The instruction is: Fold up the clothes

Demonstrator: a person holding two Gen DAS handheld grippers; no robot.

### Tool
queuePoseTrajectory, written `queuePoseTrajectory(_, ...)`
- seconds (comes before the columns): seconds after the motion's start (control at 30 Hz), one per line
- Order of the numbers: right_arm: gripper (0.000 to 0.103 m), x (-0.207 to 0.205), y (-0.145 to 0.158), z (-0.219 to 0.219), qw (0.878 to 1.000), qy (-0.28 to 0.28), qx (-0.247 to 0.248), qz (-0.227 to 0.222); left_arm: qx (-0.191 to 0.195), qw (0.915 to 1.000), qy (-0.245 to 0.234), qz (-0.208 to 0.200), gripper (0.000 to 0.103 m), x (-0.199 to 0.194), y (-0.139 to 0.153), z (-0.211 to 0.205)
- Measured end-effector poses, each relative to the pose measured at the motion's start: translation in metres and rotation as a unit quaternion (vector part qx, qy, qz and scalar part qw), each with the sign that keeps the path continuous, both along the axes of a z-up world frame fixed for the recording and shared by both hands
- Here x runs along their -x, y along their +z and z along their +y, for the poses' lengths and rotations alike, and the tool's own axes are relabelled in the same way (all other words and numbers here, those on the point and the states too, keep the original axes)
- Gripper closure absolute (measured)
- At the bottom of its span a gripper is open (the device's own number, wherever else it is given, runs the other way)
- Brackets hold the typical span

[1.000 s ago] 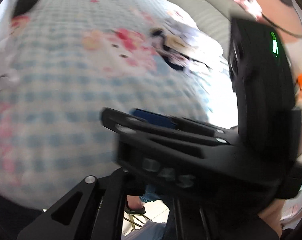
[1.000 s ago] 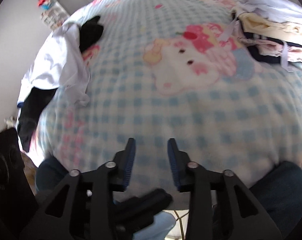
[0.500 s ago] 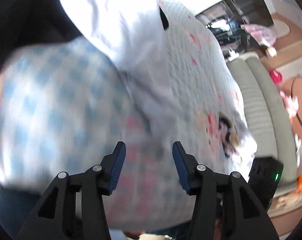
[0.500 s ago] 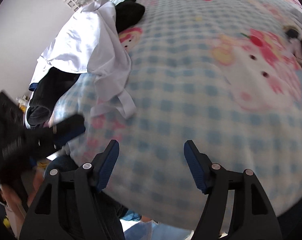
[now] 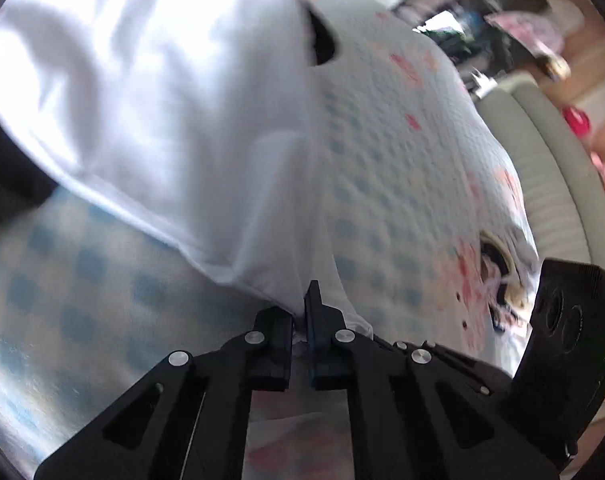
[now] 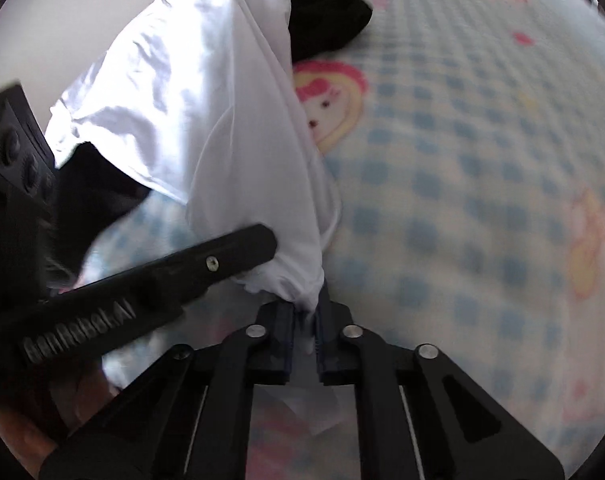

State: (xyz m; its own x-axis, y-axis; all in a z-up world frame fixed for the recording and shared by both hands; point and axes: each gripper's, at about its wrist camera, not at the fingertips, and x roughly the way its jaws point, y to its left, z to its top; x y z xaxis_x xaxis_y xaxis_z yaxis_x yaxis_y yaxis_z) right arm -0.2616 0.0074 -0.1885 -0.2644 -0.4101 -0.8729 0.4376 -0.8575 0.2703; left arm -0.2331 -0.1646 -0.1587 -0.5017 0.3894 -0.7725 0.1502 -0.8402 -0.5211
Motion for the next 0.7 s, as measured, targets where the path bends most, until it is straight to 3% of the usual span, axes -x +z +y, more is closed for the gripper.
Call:
queuePoseTrajectory(0.17, 0.097, -0.026, 0.024, 0.039, 0.998, -0.032, -0.01, 0.047, -0.008, 0.9974, -0.065, 0.032, 0.098, -0.019, 0.025, 0.034)
queuePoseTrajectory(0.3, 0.097, -0.061, 0.045, 0.1, 0.993, -0.097, 0.01, 0.059, -0.011, 0.9903, -0.127, 0.054, 0.098, -0.046, 0.046, 0.094)
queuePoseTrajectory(0.47, 0.097, -0.108, 0.056, 0.182, 0.984, -0.163, -0.015, 0.066, -0.064, 0.9757, -0.204, 0.048, 0.1, -0.09, 0.043, 0.176)
queuePoseTrajectory(0.57, 0.097, -0.125, 0.063, 0.22, 0.976, -0.203, -0.039, 0.071, -0.097, 0.9722, -0.208, 0.045, 0.1, -0.095, 0.043, 0.202)
queuePoseTrajectory(0.63, 0.097, -0.13, 0.065, 0.234, 0.972, -0.223, -0.029, 0.068, -0.093, 0.9746, -0.2, 0.038, 0.1, -0.094, 0.042, 0.21)
queuePoseTrajectory(0.7, 0.097, -0.13, 0.065, 0.242, 0.972, -0.226, -0.026, 0.065, -0.093, 0.9749, -0.199, 0.038, 0.092, -0.095, 0.045, 0.21)
